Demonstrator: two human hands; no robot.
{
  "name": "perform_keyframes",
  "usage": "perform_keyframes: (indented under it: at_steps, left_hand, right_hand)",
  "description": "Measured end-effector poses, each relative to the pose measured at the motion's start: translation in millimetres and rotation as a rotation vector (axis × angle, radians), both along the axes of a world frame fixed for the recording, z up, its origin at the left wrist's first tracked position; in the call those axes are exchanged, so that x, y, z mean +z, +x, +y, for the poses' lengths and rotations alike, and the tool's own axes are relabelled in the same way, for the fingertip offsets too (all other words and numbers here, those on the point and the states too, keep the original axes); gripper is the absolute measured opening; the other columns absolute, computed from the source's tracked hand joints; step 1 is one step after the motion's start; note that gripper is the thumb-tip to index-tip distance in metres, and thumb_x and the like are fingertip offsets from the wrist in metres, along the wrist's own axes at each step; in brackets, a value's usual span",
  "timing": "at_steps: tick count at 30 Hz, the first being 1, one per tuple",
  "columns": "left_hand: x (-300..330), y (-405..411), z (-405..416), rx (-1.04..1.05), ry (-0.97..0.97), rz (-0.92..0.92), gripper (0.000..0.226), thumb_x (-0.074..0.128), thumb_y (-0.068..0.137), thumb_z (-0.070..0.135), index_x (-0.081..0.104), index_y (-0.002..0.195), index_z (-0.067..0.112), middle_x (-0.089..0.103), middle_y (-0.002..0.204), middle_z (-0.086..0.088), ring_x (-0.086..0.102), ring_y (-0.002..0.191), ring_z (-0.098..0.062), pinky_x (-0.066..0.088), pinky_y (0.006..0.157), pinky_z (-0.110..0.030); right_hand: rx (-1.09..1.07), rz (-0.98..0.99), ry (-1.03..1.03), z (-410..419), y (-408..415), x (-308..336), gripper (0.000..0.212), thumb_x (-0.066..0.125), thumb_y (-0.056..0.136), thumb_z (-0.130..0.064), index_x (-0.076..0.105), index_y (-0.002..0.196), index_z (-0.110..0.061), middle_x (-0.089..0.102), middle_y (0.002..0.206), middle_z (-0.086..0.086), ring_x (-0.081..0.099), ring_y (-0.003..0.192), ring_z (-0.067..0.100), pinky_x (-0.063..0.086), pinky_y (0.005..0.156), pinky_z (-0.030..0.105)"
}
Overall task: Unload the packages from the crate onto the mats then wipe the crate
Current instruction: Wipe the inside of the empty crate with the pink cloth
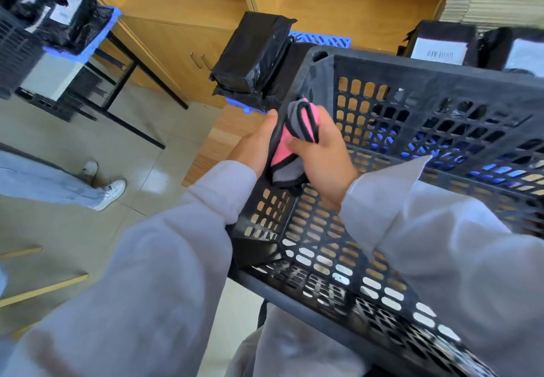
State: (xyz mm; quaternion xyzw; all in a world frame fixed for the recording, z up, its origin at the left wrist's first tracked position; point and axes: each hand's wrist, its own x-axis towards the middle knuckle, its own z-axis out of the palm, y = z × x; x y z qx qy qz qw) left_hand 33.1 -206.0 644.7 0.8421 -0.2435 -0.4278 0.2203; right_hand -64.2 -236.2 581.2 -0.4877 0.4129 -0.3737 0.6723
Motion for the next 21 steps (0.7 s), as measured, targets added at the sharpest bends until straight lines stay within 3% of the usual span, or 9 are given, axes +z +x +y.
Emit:
perform_keyframes:
  at_steps: [3, 6, 7, 10, 13, 15, 18, 21]
  left_hand:
    - [-5.2, 2.0, -5.7, 0.031, -0.047, 0.049, 0.050, 0.035, 0.099, 0.053, 0.064, 0.104, 0.013, 0.059, 0.099, -0.006, 0.051, 0.097, -0.021, 0.038, 0.080, -0.030]
    - [-16.1, 9.2, -3.9, 0.144, -0.134, 0.159, 0.046, 0.053, 0.091, 0.053, 0.071, 0.096, 0.010, 0.066, 0.115, -0.013, 0.058, 0.114, -0.027, 0.041, 0.102, -0.036]
    - [-22.7, 12.6, -4.6, 0.151, -0.147, 0.162, 0.051, 0.058, 0.084, 0.060, 0.073, 0.100, 0.014, 0.066, 0.120, -0.012, 0.058, 0.117, -0.027, 0.039, 0.107, -0.041]
    - [-46.3, 32.6, -6.5, 0.102, -0.066, 0.192, 0.098, 0.066, 0.046, 0.087, 0.068, 0.120, 0.023, 0.064, 0.127, -0.007, 0.058, 0.120, -0.027, 0.036, 0.110, -0.045]
    - [-61.6, 45.5, -19.3, 0.047, -0.003, 0.231, 0.104, 0.060, 0.042, 0.093, 0.067, 0.121, 0.026, 0.065, 0.126, -0.007, 0.060, 0.117, -0.028, 0.040, 0.105, -0.047]
    - [-31.1, 29.3, -30.0, 0.076, -0.007, 0.127, 0.113, 0.052, 0.038, 0.100, 0.061, 0.128, 0.032, 0.060, 0.134, -0.001, 0.057, 0.121, -0.029, 0.039, 0.104, -0.051]
    - [6.8, -6.5, -30.1, 0.013, 0.033, 0.016, 0.091, 0.036, 0.080, 0.082, 0.033, 0.150, 0.024, 0.032, 0.156, -0.002, 0.032, 0.141, -0.028, 0.021, 0.115, -0.048]
    - [3.0, -11.1, -31.9, -0.053, 0.040, -0.027, 0.078, 0.031, 0.091, 0.070, 0.030, 0.151, 0.019, 0.027, 0.157, -0.005, 0.027, 0.143, -0.026, 0.018, 0.115, -0.043]
  right_hand:
    - [0.127, 0.016, -0.201, 13.9, -7.5, -1.5, 0.021, 0.059, 0.086, 0.010, 0.054, 0.102, -0.004, 0.058, 0.087, 0.012, 0.058, 0.079, 0.023, 0.050, 0.078, 0.036]
    - [0.392, -0.002, -0.266, 16.8, -23.8, -11.2, 0.021, 0.065, 0.083, 0.011, 0.054, 0.096, -0.001, 0.056, 0.086, 0.015, 0.057, 0.080, 0.018, 0.048, 0.077, 0.033]
    - [0.505, 0.008, -0.267, 16.1, -31.6, -14.4, 0.021, 0.068, 0.081, 0.012, 0.056, 0.096, 0.003, 0.058, 0.088, 0.019, 0.058, 0.082, 0.019, 0.050, 0.079, 0.033]
    - [0.700, 0.133, -0.271, 8.8, -54.3, -28.8, 0.024, 0.073, 0.076, 0.014, 0.064, 0.093, 0.000, 0.065, 0.090, 0.013, 0.063, 0.087, 0.012, 0.051, 0.080, 0.024]
    - [0.489, 0.155, 0.097, -4.4, -68.6, -49.0, 0.043, 0.067, 0.076, 0.017, 0.069, 0.094, -0.022, 0.072, 0.091, -0.003, 0.066, 0.094, 0.015, 0.051, 0.085, 0.032]
    - [0.251, 0.210, 0.335, -16.6, -67.4, -72.2, 0.043, 0.064, 0.080, 0.012, 0.069, 0.106, -0.022, 0.073, 0.101, 0.004, 0.067, 0.103, 0.026, 0.052, 0.092, 0.041]
    - [-0.060, 0.298, 0.610, -34.5, -56.7, -102.2, 0.038, 0.064, 0.084, 0.003, 0.062, 0.119, -0.010, 0.069, 0.097, 0.011, 0.067, 0.092, 0.030, 0.054, 0.087, 0.041]
    - [-0.134, 0.367, 0.672, -46.9, -40.1, -121.1, 0.032, 0.068, 0.086, -0.003, 0.059, 0.116, -0.007, 0.063, 0.080, 0.005, 0.062, 0.076, 0.023, 0.054, 0.079, 0.037]
